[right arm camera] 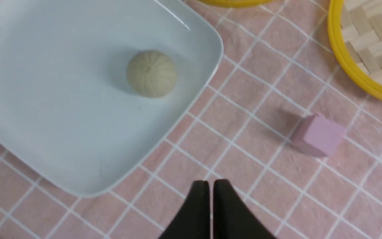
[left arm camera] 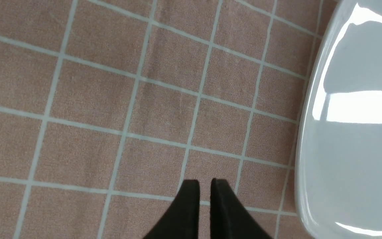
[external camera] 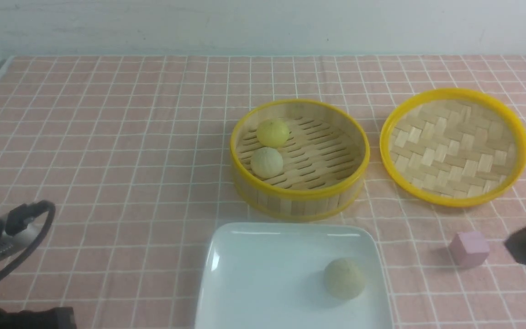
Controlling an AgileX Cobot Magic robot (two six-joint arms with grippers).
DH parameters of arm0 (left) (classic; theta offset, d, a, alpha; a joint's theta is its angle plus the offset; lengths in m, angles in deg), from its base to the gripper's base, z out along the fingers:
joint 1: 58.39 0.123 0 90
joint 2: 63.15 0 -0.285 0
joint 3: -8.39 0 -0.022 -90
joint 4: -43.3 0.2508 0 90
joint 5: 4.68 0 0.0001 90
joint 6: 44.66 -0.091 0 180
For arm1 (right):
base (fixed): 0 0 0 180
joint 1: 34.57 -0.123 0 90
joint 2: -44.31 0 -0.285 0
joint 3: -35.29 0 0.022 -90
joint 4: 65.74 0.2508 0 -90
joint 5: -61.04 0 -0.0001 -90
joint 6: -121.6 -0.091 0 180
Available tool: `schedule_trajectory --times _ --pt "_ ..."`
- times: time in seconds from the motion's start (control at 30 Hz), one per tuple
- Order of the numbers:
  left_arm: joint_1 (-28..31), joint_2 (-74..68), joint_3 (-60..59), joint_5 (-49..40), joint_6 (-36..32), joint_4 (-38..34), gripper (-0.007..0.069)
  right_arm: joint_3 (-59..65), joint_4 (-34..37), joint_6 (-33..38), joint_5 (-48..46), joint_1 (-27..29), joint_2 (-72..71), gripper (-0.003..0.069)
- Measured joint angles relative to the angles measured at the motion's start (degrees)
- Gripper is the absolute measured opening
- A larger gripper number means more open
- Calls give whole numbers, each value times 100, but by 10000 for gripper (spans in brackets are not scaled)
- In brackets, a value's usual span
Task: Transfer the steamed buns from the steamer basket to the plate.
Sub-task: Use the left arm to grab the steamed stuffed bun that is closest to it
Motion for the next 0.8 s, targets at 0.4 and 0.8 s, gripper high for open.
schedule_trajectory --times 0.4,0.8 --pt "0 -1859 2268 -695 -2061 -1446 1 2136 -411 0 887 0 -2169 -13" --pt "-1815 -4398 4877 -554 -2114 -1378 51 2212 -415 0 1271 0 -2230 -8"
